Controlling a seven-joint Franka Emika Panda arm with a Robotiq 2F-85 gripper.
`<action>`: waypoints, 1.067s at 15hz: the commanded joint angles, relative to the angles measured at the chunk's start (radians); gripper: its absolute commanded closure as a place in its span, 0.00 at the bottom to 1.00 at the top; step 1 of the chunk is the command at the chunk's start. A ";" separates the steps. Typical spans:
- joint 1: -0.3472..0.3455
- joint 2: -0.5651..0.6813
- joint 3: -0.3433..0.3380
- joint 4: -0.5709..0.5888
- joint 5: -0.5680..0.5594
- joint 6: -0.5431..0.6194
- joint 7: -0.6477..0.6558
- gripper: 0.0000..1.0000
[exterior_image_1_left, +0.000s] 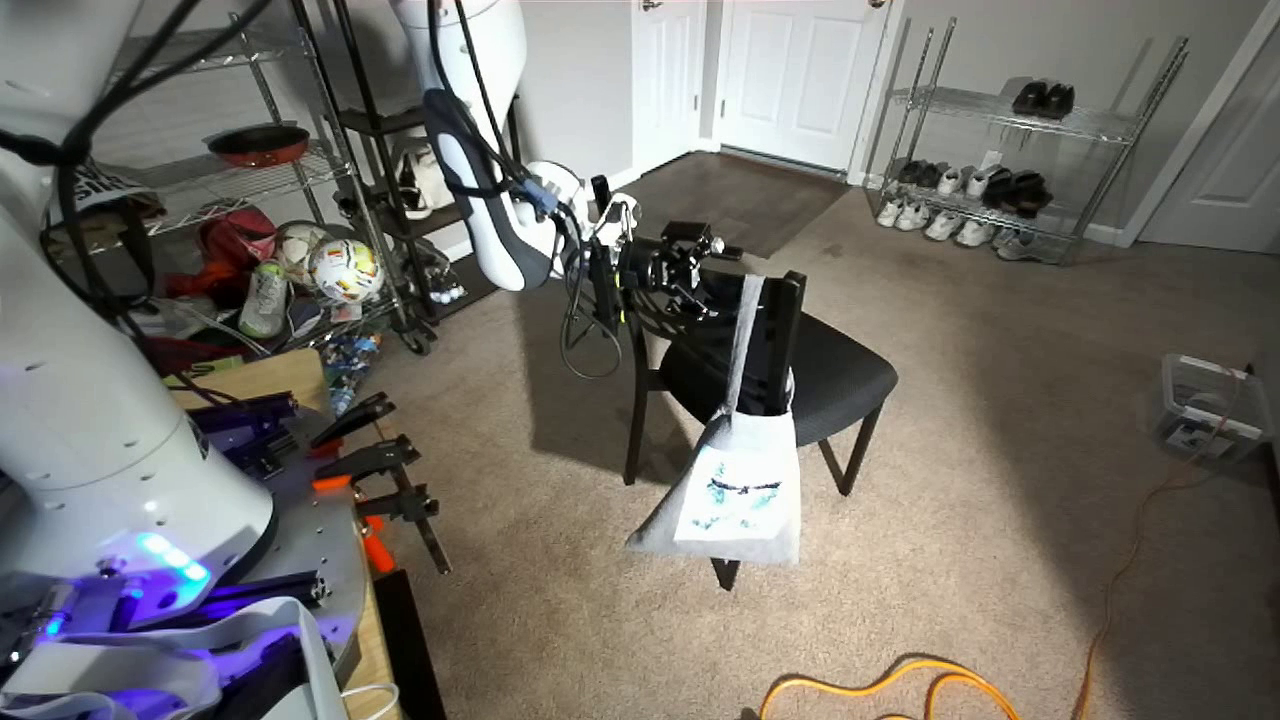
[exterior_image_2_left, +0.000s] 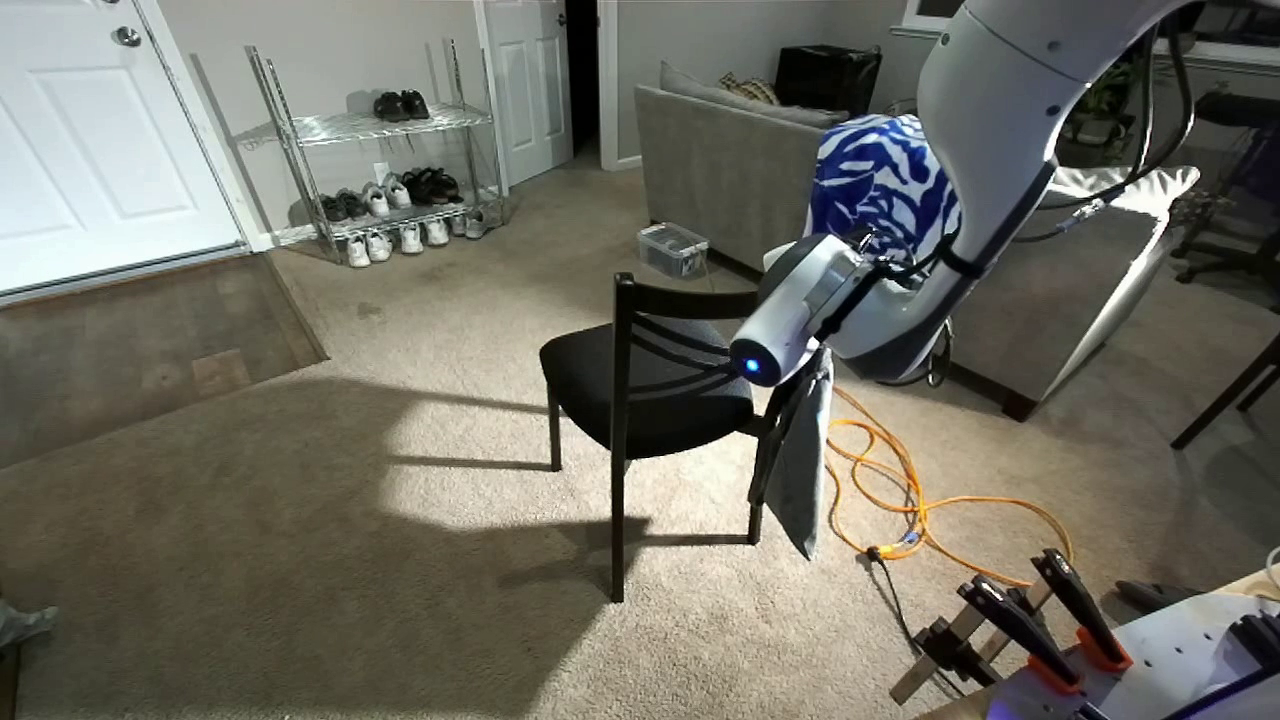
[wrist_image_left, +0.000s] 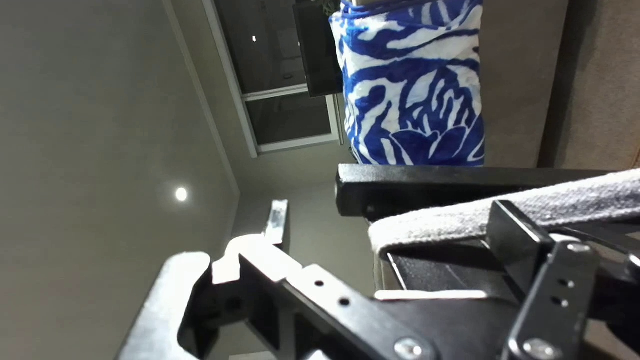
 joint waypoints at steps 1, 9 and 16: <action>0.006 -0.014 0.004 -0.023 0.000 0.034 -0.006 0.00; 0.013 0.015 -0.006 0.006 -0.005 0.044 -0.019 0.00; -0.005 0.023 -0.025 0.037 0.004 0.045 -0.022 0.00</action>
